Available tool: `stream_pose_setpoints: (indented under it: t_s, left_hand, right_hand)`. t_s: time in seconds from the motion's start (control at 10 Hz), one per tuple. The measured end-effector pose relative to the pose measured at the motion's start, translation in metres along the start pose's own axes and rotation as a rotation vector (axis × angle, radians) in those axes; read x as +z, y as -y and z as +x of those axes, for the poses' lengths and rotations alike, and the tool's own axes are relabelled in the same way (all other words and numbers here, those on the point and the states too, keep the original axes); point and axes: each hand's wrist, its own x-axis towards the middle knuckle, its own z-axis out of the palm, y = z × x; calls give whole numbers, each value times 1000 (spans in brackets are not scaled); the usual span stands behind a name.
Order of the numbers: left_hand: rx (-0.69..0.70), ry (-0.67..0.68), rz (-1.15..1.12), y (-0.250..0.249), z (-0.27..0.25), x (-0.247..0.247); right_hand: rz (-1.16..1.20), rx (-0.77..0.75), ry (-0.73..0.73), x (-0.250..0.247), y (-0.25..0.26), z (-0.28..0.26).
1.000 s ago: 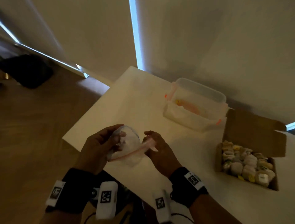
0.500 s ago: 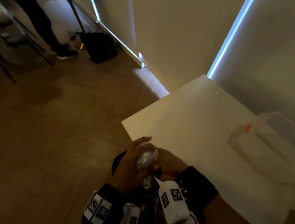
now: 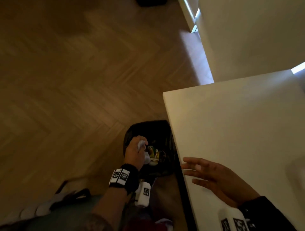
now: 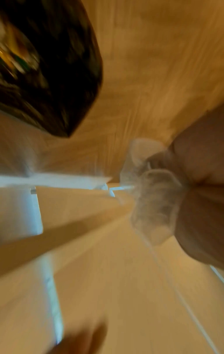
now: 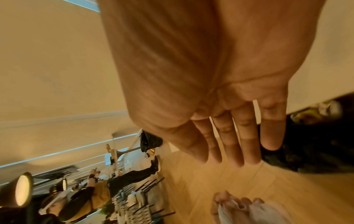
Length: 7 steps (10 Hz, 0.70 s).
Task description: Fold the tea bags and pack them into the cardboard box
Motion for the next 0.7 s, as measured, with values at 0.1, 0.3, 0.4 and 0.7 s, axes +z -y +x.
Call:
stream_pose_setpoints:
  t_s: [0.1, 0.3, 0.4, 0.7]
  left_hand:
    - [-305, -38, -223, 55, 18, 20]
    - [-578, -45, -130, 137, 57, 58]
    - [-558, 4, 131, 160, 66, 66]
    - [-750, 405, 537, 173, 38, 57]
  right_hand:
    - [-5, 65, -52, -17, -12, -4]
    - [25, 204, -91, -43, -53, 1]
    - [26, 237, -89, -49, -67, -2]
    - [120, 222, -249, -63, -93, -34]
